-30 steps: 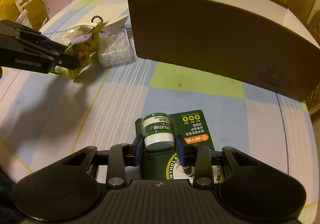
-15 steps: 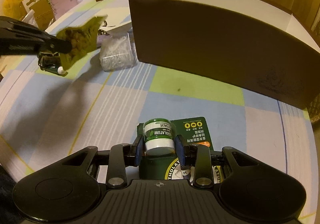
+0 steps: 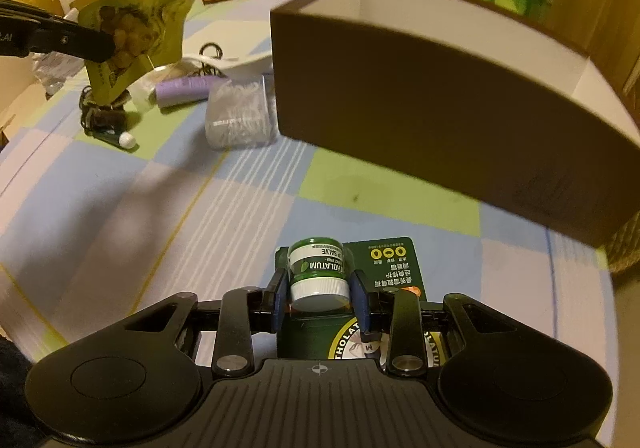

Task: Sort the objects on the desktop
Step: 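Carry the green jar card and yellow pouch over the brown box with both grippers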

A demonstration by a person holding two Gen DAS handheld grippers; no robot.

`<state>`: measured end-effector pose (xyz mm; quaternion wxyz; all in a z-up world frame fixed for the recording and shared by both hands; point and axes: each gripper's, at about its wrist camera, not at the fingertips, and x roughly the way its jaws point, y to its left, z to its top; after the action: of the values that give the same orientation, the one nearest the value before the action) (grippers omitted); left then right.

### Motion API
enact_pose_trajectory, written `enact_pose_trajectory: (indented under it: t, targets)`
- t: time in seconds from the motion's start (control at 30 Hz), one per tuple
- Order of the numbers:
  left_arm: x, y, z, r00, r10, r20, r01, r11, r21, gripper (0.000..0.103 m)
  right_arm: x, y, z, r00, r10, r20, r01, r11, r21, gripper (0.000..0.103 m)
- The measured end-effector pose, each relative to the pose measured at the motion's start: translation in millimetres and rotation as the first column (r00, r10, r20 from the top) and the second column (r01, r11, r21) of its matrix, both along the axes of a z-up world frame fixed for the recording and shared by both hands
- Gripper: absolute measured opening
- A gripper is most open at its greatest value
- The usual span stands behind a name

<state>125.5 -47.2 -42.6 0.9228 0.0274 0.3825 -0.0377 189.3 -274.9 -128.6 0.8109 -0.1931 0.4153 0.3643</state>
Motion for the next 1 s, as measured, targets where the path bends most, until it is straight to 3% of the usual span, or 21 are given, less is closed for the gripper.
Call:
enact_pose_trajectory:
  t: [0.3,0.63,0.77,1.0]
  targets:
    - [1,-11,30,0.997,-0.011,0.080,0.013,1.000,-0.021,0.000,19,-17,55,1.000,-0.020,0.011,0.019,0.993,0.119,0.031]
    - [35,-49,52,0.983,-0.073,0.169,0.079,0.996,-0.030,0.000,73,-37,117,0.994,-0.068,0.090,0.042,0.965,0.259,0.031]
    - [61,-67,58,0.974,-0.094,0.205,0.102,0.994,-0.026,0.000,105,-37,131,0.987,-0.078,0.140,0.038,0.962,0.269,0.031]
    - [116,-92,56,0.971,-0.093,0.221,0.105,0.994,-0.041,0.000,164,-35,133,0.986,-0.062,0.153,0.020,0.965,0.261,0.031]
